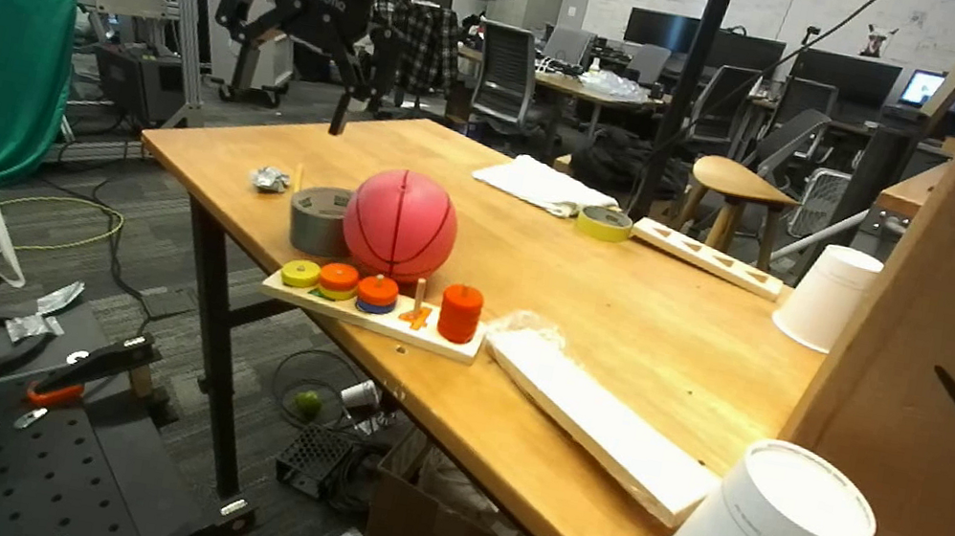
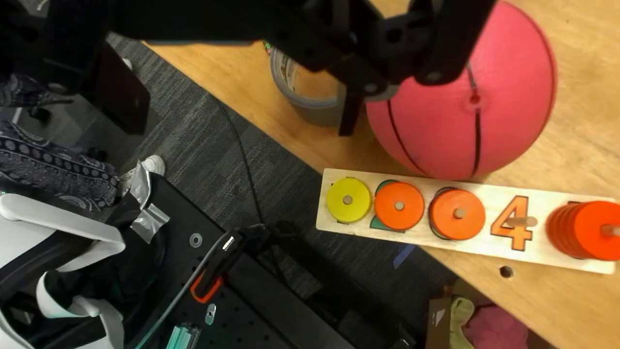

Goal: Move the basketball to the right

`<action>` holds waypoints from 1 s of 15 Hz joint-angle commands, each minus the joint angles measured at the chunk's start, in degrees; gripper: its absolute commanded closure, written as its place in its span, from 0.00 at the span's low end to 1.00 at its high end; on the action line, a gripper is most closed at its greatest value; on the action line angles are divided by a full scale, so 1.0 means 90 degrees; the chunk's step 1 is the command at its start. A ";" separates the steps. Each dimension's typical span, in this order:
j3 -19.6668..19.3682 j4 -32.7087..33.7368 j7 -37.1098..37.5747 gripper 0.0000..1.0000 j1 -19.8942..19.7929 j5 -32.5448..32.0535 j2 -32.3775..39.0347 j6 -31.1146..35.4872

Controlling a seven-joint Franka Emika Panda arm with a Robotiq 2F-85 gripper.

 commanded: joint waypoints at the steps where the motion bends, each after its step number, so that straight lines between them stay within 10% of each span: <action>1: 0.0062 -0.0365 0.0219 0.00 0.0158 0.0367 -0.0004 0.0304; 15: 0.0575 -0.0870 -0.0072 0.00 0.0955 0.1095 0.0974 0.2088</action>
